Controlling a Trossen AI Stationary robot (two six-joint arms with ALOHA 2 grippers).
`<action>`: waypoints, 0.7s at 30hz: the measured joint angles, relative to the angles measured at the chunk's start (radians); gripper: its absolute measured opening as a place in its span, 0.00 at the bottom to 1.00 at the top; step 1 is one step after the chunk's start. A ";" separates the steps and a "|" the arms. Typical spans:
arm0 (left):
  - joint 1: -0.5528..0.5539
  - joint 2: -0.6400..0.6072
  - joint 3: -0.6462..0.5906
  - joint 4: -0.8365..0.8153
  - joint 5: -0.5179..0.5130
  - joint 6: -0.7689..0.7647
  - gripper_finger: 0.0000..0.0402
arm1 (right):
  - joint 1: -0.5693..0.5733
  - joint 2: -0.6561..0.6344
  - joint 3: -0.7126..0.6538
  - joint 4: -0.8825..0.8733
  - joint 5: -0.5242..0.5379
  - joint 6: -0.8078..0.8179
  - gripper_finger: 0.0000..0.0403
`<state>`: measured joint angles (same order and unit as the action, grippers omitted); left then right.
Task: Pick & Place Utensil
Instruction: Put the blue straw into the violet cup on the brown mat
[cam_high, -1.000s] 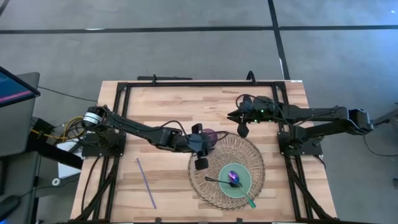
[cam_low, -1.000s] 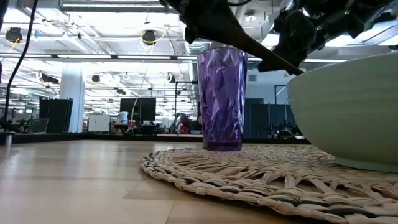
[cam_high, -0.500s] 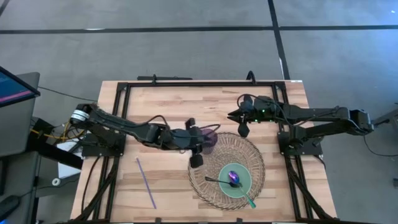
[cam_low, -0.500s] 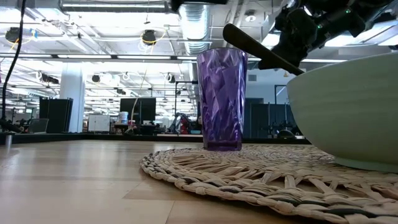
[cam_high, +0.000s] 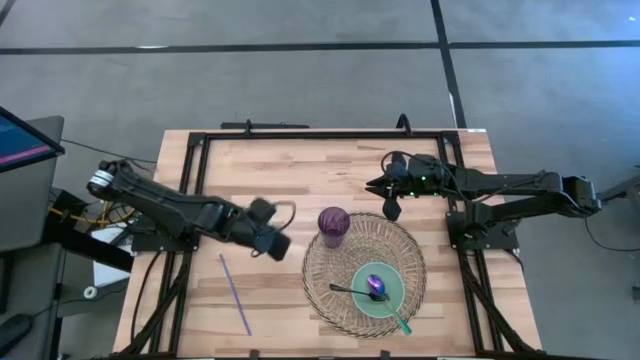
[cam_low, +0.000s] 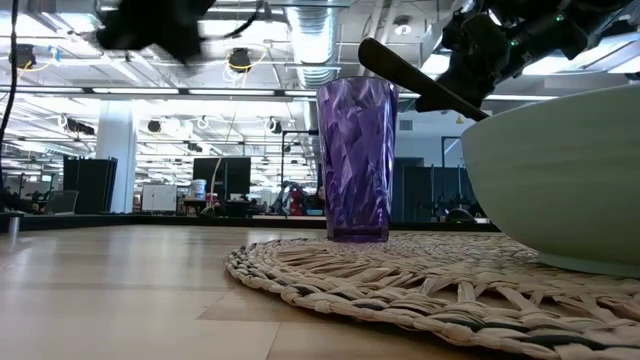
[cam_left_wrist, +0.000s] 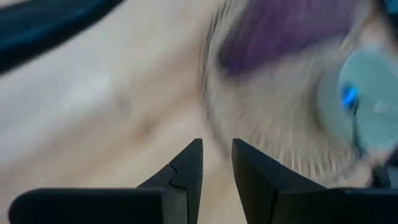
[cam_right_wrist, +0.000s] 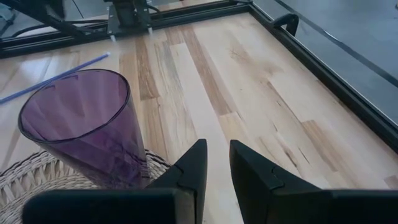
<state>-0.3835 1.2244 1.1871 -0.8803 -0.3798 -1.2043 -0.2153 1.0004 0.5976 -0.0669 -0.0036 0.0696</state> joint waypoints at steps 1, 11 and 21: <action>-0.011 -0.011 -0.034 -0.003 0.054 -0.065 0.21 | 0.000 0.000 0.000 0.000 0.000 0.000 0.16; -0.162 -0.027 -0.358 -0.004 0.322 -0.555 0.21 | 0.000 0.000 0.000 0.000 0.000 0.000 0.16; -0.200 -0.027 -0.531 -0.003 0.418 -0.826 0.21 | -0.010 0.000 0.000 0.047 0.000 -0.067 0.16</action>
<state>-0.5838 1.1969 0.6560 -0.8829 0.0380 -2.0303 -0.2256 1.0004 0.5972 -0.0197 -0.0032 0.0026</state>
